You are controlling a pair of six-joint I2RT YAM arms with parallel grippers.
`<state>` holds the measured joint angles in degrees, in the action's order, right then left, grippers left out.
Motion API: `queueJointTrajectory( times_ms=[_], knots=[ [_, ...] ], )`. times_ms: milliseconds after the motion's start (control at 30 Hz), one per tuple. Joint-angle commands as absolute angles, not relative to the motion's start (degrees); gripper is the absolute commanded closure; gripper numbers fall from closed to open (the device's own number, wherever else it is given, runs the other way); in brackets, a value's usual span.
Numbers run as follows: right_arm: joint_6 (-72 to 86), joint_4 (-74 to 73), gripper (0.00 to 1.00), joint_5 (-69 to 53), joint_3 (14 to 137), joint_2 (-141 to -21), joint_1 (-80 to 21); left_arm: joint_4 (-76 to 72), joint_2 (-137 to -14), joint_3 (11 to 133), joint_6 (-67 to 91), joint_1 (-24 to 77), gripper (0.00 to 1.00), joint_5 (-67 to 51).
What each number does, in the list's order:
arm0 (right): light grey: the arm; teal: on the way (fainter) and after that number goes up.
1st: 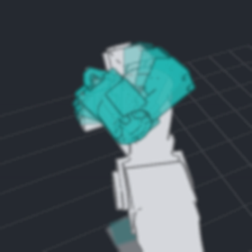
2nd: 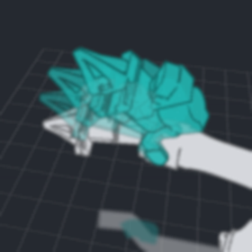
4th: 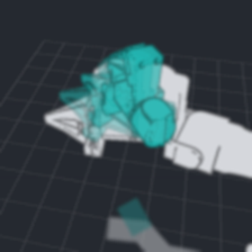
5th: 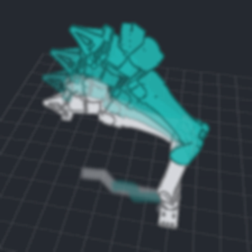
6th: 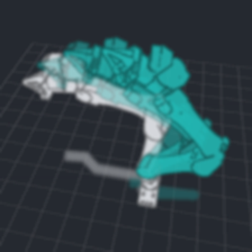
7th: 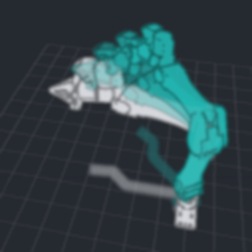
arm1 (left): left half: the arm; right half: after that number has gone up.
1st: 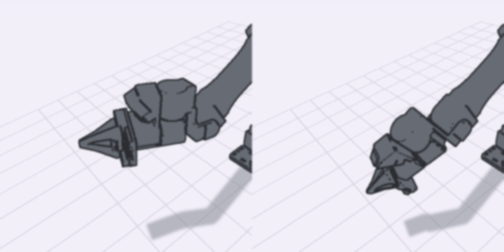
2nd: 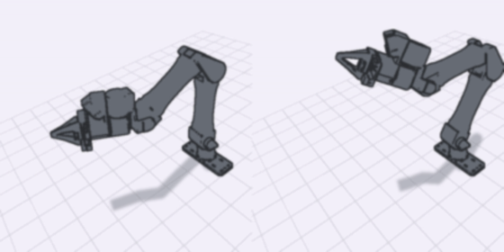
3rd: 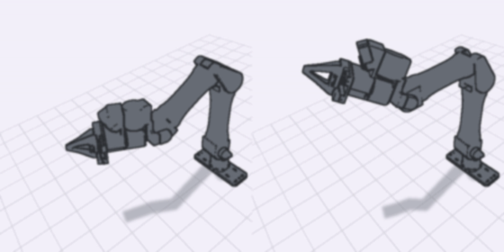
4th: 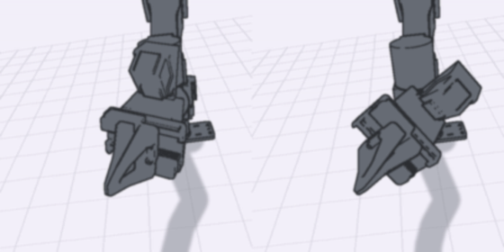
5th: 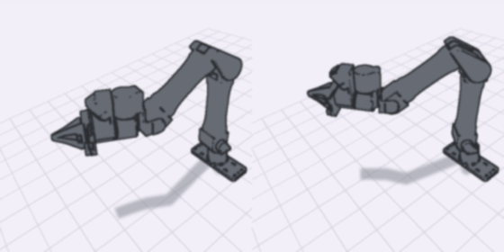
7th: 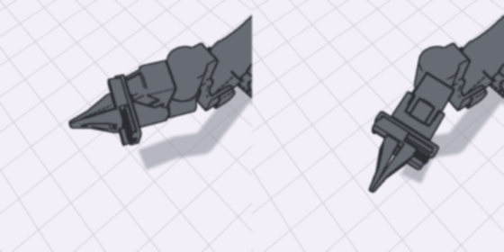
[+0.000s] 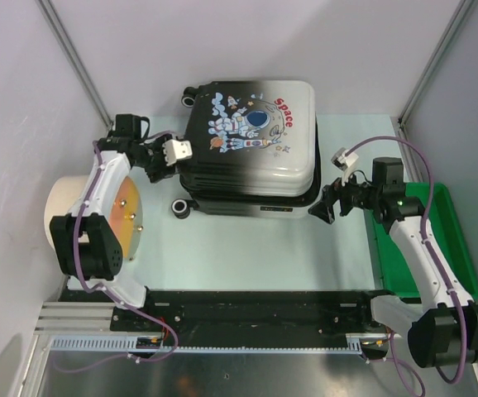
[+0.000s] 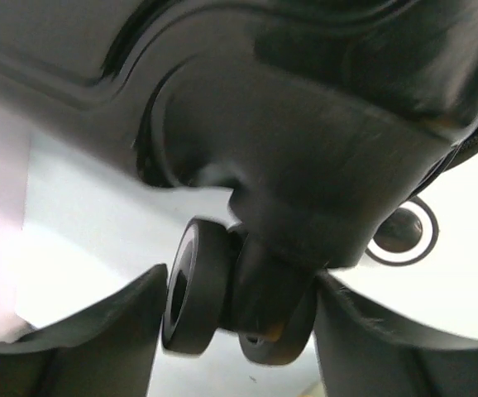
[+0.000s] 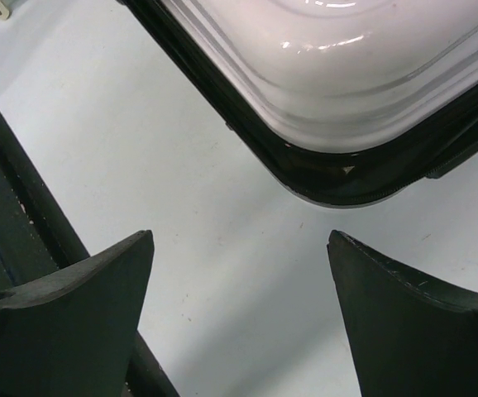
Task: Open, take out, and arrange the luggage
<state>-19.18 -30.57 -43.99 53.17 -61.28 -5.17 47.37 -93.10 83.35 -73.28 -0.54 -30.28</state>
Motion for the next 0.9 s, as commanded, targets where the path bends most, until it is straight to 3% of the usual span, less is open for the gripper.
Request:
queueJointTrajectory(
  times_ms=[0,33,67,167,300,400,533,633,867],
  knots=[
    [-20.5,-29.5,0.09,-43.4,51.8,-59.3,-5.8,47.2,-91.4,83.3,-80.1,1.5,0.46,-30.5],
    [-20.7,-29.4,0.09,-43.4,51.4,-58.6,-5.9,47.2,-91.1,83.3,-79.6,1.5,0.54,-30.8],
    [-21.1,-29.5,0.09,-43.6,51.2,-58.2,-6.1,47.3,-90.5,83.3,-79.0,1.5,0.7,-31.6],
    [-24.8,-29.7,0.1,-42.9,49.5,-55.1,-7.5,47.3,-88.2,85.2,-74.5,1.4,1.0,-32.9],
    [-28.5,-25.0,0.12,-38.6,45.4,-48.4,-10.4,47.2,-86.1,93.0,-62.0,-1.5,1.0,-40.8],
    [-30.6,-20.9,0.18,-34.1,43.8,-46.1,-15.1,47.2,-85.3,97.4,-57.4,-2.0,1.0,-43.6],
    [-32.6,-13.6,0.38,-25.4,43.0,-47.5,-23.3,47.2,-85.5,100.8,-54.4,-2.0,1.0,-44.8],
    [-36.6,-5.2,0.45,-16.7,42.5,-50.7,-31.2,47.2,-86.7,103.8,-52.6,-2.0,1.0,-44.7],
    [-50.1,24.1,0.46,-0.2,43.7,-66.1,-42.2,47.2,-87.2,105.7,-51.6,-1.9,1.0,-45.3]
  ],
)
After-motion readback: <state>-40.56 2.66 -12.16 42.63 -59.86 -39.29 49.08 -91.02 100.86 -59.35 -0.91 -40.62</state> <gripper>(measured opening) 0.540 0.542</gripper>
